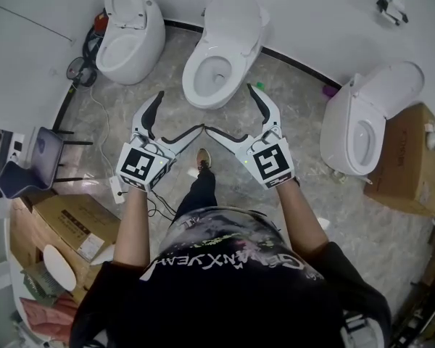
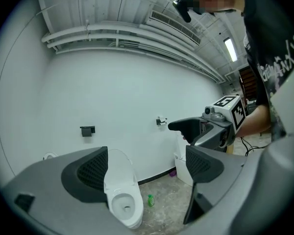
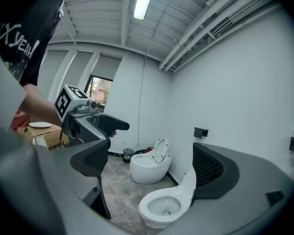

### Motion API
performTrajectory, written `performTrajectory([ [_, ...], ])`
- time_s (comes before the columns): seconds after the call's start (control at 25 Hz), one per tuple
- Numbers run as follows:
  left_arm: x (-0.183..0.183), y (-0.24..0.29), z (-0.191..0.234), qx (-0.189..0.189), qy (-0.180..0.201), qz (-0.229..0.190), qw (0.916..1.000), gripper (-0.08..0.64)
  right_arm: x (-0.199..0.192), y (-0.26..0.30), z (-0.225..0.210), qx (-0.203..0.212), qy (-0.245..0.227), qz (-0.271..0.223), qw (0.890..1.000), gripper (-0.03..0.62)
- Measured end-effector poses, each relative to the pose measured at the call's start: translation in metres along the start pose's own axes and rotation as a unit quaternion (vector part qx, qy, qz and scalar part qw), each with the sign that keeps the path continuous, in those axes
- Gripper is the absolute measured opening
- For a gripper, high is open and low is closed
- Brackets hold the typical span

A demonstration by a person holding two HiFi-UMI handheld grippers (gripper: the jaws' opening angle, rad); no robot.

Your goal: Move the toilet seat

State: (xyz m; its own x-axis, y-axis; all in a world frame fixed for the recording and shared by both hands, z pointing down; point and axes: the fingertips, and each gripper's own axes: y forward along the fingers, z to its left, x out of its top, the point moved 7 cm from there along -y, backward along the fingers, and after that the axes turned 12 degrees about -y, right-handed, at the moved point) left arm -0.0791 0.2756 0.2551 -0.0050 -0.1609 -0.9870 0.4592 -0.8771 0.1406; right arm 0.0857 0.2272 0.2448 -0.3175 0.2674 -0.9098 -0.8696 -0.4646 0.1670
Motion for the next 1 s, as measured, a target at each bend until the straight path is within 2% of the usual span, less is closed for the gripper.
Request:
performTrajectory([
  [0.2,-0.001,0.035,0.07,-0.007,-0.033,-0.007,0.9994,0.482,-0.009,0.066,-0.03,-0.003,0.009,0.011,1.0,0.525],
  [0.4,0.007,0.07,0.133,-0.022,-0.041,-0.006,0.9989,0.482,-0.011,0.127,-0.064,-0.012,0.01,0.024,1.0,0.525],
  [0.44,0.009,0.076,0.144,-0.026,-0.049,-0.007,0.9984,0.482,-0.013,0.137,-0.071,-0.015,0.009,0.019,1.0,0.525],
  [0.52,0.011,0.088,0.164,-0.034,-0.091,-0.02,0.9951,0.482,-0.015,0.154,-0.084,-0.024,0.028,0.002,0.999,0.525],
  [0.6,0.011,0.098,0.18,-0.044,-0.144,-0.039,0.9878,0.482,-0.018,0.164,-0.097,-0.031,0.071,-0.008,0.997,0.525],
  [0.68,0.01,0.107,0.192,-0.048,-0.179,-0.055,0.9811,0.482,-0.025,0.171,-0.106,-0.032,0.111,-0.018,0.993,0.525],
  [0.8,0.008,0.115,0.201,-0.035,-0.234,-0.09,0.9674,0.482,-0.037,0.176,-0.119,-0.041,0.186,-0.051,0.98,0.525],
  [0.88,0.004,0.121,0.206,-0.026,-0.285,-0.115,0.9511,0.482,-0.045,0.178,-0.128,-0.047,0.243,-0.082,0.965,0.525],
  [1.0,-0.005,0.133,0.211,-0.019,-0.367,-0.149,0.9182,0.482,-0.06,0.18,-0.142,-0.053,0.322,-0.122,0.937,0.525],
])
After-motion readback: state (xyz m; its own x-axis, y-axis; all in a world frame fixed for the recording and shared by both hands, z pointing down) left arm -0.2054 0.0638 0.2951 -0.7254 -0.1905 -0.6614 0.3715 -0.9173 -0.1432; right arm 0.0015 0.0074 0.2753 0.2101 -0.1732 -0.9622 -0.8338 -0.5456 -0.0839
